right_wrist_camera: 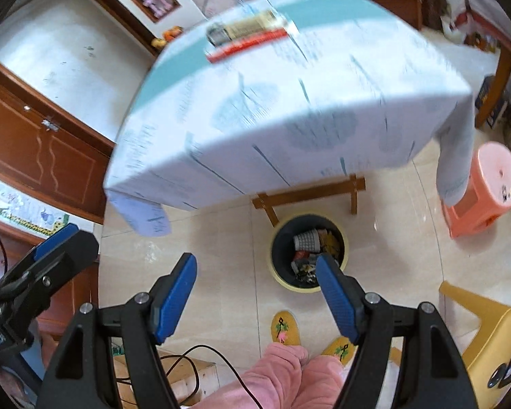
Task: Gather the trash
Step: 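Raise both open tools back up toward the table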
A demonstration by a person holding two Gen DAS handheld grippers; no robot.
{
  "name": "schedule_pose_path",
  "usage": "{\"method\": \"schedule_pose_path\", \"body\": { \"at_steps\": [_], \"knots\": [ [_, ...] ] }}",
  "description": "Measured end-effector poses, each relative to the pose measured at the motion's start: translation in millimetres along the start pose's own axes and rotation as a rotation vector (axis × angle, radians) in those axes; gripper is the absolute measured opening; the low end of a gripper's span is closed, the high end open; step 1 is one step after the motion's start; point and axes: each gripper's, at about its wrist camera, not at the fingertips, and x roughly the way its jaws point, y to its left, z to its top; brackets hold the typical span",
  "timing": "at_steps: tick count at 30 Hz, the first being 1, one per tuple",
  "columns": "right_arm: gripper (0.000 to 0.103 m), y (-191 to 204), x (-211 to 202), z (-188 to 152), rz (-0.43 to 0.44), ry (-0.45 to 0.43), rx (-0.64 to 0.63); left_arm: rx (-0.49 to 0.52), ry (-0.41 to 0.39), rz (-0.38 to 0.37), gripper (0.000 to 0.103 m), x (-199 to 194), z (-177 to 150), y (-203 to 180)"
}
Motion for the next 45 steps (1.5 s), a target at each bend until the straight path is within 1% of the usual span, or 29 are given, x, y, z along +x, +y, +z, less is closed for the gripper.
{"method": "schedule_pose_path", "body": {
  "at_steps": [4, 7, 12, 20, 23, 25, 28, 32, 35, 36, 37, 39, 42, 43, 44, 45],
  "knots": [
    [0.073, 15.4, -38.3, 8.8, 0.020, -0.055, -0.055, -0.004, -0.062, -0.005, 0.098, -44.1, 13.8, -7.7],
    [0.073, 25.8, -64.1, 15.0, 0.038, -0.108, -0.092, 0.002, -0.104, 0.000, 0.098, -67.3, 22.1, -14.6],
    [0.073, 39.0, -102.8, 29.8, 0.062, -0.203, -0.156, 0.003, -0.144, 0.026, 0.098, -98.1, 40.1, -22.9],
    [0.073, 39.6, -137.3, 62.0, 0.094, -0.287, -0.193, 0.004, -0.196, 0.042, 0.098, -131.9, 77.2, -36.9],
    [0.073, 37.0, -144.7, 76.9, 0.107, -0.308, -0.190, -0.013, -0.191, 0.047, 0.098, -136.7, 92.3, -37.7],
    [0.073, 36.2, -148.2, 89.9, 0.112, -0.325, -0.189, -0.029, -0.186, 0.032, 0.098, -136.6, 102.2, -34.9],
    [0.073, 37.3, -149.7, 109.7, 0.104, -0.344, -0.197, -0.060, -0.178, 0.019, 0.098, -131.6, 120.4, -27.2],
    [0.073, 38.2, -141.8, 137.9, 0.094, -0.345, -0.199, -0.099, -0.171, -0.011, 0.098, -116.2, 148.0, -11.6],
    [0.073, 38.7, -126.7, 166.0, 0.071, -0.343, -0.188, -0.108, -0.159, -0.019, 0.093, -96.8, 172.4, 2.6],
    [0.073, 38.4, -121.7, 173.6, 0.063, -0.341, -0.184, -0.109, -0.155, -0.023, 0.089, -90.1, 178.8, 6.7],
    [0.073, 38.5, -115.2, 183.9, 0.051, -0.340, -0.175, -0.113, -0.147, -0.031, 0.086, -78.9, 191.2, 15.0],
    [0.073, 39.6, -103.0, 203.6, 0.036, -0.334, -0.157, -0.116, -0.133, -0.038, 0.084, -63.4, 209.6, 27.0],
    [0.073, 42.3, -81.6, 236.2, 0.002, -0.330, -0.122, -0.105, -0.098, -0.057, 0.081, -29.4, 245.6, 48.0],
    [0.073, 43.2, -73.7, 246.9, -0.005, -0.326, -0.107, -0.100, -0.074, -0.070, 0.081, -12.0, 261.6, 57.7],
    [0.073, 43.8, -65.1, 258.4, -0.015, -0.320, -0.088, -0.099, -0.060, -0.078, 0.081, -2.8, 271.2, 62.7],
    [0.073, 43.9, -55.0, 271.1, -0.024, -0.311, -0.063, -0.097, -0.030, -0.094, 0.080, 16.5, 287.0, 72.3]
  ]
}}
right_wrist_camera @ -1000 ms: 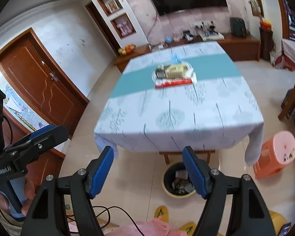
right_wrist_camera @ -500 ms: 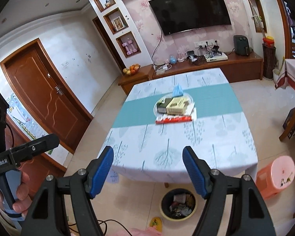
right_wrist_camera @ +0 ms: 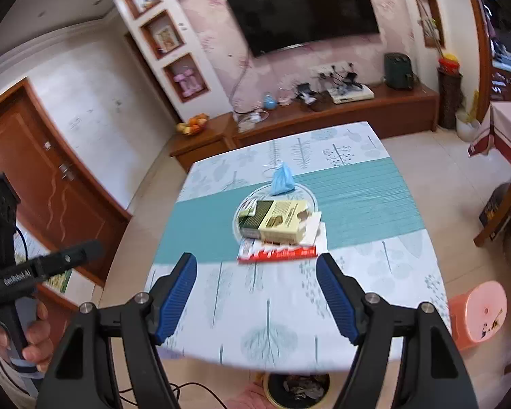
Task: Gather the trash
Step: 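Raise both open tools back up toward the table, then grasp the tomato-print snack bag with the left tool while the right tool grasps the blue mask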
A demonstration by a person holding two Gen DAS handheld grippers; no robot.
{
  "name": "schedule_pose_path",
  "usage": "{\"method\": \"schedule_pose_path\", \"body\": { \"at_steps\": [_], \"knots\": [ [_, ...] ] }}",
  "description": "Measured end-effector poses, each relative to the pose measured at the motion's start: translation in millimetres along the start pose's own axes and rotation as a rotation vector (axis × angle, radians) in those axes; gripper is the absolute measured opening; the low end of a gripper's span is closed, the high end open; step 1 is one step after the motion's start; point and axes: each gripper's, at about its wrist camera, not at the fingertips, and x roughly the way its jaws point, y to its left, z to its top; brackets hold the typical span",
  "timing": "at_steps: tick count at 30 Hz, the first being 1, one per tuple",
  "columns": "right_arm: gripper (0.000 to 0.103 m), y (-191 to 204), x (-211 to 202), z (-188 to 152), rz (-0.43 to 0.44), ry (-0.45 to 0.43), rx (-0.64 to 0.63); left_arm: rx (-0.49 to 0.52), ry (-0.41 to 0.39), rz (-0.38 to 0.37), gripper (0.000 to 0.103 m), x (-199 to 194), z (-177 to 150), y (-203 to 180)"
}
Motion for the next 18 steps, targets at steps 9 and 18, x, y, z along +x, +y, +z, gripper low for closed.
{"method": "schedule_pose_path", "body": {
  "at_steps": [9, 18],
  "knots": [
    [0.073, -1.3, 122.5, 59.8, -0.099, 0.079, 0.110, -0.036, 0.238, -0.159, 0.079, 151.1, 77.8, 53.2],
    [0.073, -27.0, 219.9, 82.2, -0.161, 0.173, 0.216, -0.135, 0.382, -0.224, 0.073, 276.4, 105.3, 75.7]
  ]
}}
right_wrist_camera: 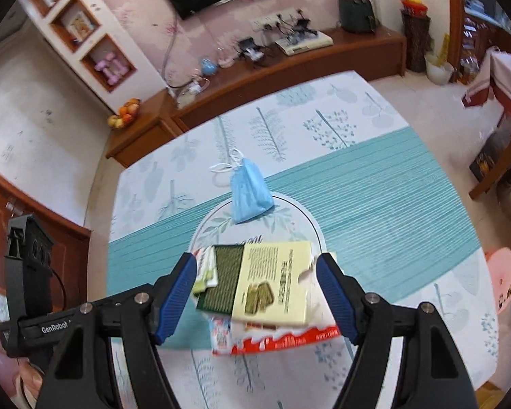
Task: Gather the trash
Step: 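Grasp the tomato-print snack bag with the left tool while the right tool grasps the blue mask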
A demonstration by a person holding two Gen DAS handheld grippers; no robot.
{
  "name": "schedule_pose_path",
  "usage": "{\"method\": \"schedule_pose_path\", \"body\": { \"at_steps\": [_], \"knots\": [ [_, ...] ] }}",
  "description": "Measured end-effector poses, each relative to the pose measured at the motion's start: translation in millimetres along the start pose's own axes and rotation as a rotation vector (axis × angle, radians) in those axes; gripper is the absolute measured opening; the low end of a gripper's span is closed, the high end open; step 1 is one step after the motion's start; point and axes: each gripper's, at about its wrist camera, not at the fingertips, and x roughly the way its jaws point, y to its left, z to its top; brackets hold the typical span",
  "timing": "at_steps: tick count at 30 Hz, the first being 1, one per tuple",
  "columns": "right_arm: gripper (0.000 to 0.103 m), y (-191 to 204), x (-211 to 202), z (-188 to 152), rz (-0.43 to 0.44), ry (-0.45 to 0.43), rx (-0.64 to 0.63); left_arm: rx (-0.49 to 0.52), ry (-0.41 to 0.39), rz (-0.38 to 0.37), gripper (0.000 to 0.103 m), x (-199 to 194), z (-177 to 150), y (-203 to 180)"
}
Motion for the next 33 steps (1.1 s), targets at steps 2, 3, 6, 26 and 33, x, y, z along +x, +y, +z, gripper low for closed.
{"method": "schedule_pose_path", "body": {
  "at_steps": [2, 3, 6, 26, 33],
  "knots": [
    [0.073, -4.4, 12.9, 5.1, -0.002, 0.015, 0.033, -0.022, 0.025, 0.001, 0.072, 18.8, 10.8, 7.5],
    [0.073, -6.3, 17.5, 7.6, -0.002, 0.020, 0.044, -0.030, 0.038, 0.001, 0.071, 27.5, 14.2, 9.9],
    [0.073, -7.5, 31.4, 12.1, -0.007, 0.036, 0.059, -0.043, 0.083, -0.004, 0.070, 49.5, 17.9, 15.8],
    [0.073, 37.8, 130.1, 54.3, -0.089, 0.113, -0.098, -0.061, 0.076, -0.134, 0.020, 65.7, 28.3, 41.5],
    [0.073, 41.6, 168.2, 62.8, -0.142, 0.159, -0.138, -0.072, -0.001, -0.093, 0.019, 38.7, 28.8, 61.6]
  ]
}}
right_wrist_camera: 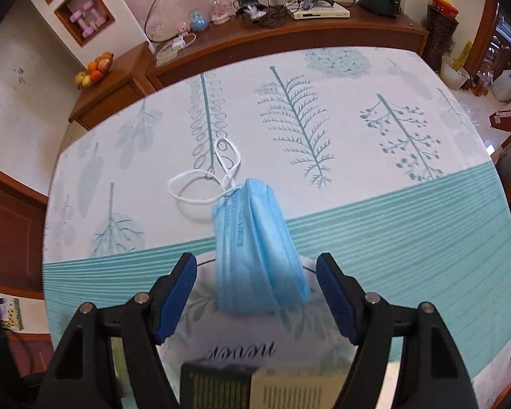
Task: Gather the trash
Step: 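Grasp the tomato-print snack bag with the left tool while the right tool grasps the blue mask, then carry the snack bag and blue mask down to the black bin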
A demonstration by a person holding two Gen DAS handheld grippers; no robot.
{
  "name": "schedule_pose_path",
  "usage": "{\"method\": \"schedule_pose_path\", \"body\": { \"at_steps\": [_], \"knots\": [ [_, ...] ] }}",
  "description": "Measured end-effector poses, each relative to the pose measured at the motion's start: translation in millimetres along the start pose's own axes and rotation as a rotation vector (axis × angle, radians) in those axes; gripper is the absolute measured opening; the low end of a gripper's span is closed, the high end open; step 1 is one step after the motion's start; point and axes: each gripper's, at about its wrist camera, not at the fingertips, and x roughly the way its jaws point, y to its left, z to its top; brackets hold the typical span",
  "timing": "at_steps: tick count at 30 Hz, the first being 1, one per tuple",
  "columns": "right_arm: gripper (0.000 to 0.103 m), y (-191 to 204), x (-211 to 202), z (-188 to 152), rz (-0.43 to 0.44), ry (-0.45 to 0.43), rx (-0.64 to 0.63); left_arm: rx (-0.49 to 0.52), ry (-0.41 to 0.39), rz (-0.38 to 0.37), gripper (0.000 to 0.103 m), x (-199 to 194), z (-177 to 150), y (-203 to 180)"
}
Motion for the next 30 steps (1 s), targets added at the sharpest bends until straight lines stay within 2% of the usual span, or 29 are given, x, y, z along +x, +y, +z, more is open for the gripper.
{"method": "schedule_pose_path", "body": {
  "at_steps": [2, 3, 5, 6, 7, 8, 14, 21, 24, 30],
  "knots": [
    [0.073, 2.6, 6.6, -1.5, -0.018, 0.017, -0.005, 0.003, -0.014, 0.015, 0.019, -6.5, 0.2, 3.3],
    [0.067, 5.4, 6.4, -2.6, -0.027, 0.002, -0.022, 0.004, -0.021, 0.022, 0.019, -12.3, 0.3, 7.8],
    [0.053, 10.1, 7.2, -4.3, -0.064, -0.001, -0.054, 0.006, -0.033, 0.029, 0.019, -22.2, 1.2, 13.2],
    [0.040, 12.6, 7.2, -5.4, -0.085, -0.002, -0.074, 0.006, -0.039, 0.033, 0.019, -27.1, 1.0, 15.5],
    [0.024, 14.0, 6.5, -5.7, -0.089, 0.000, -0.079, 0.008, -0.047, 0.039, 0.019, -30.1, 0.3, 15.8],
    [0.018, 13.7, 6.3, -6.9, -0.082, 0.006, -0.078, 0.011, -0.053, 0.046, 0.019, -33.4, -1.0, 15.7],
    [0.014, 8.4, -13.8, -20.6, -0.040, -0.030, -0.041, 0.046, -0.092, 0.083, 0.019, -54.8, -14.4, 5.2],
    [0.014, -5.7, -82.3, -60.2, 0.056, -0.129, -0.007, 0.113, -0.161, 0.128, 0.019, -86.9, -49.6, -30.2],
    [0.014, -12.4, -115.7, -85.4, 0.106, -0.157, -0.017, 0.140, -0.198, 0.144, 0.019, -104.9, -75.8, -49.5],
    [0.014, -38.8, -184.1, -151.0, 0.207, -0.198, -0.033, 0.177, -0.297, 0.192, 0.019, -142.2, -151.7, -91.2]
  ]
}}
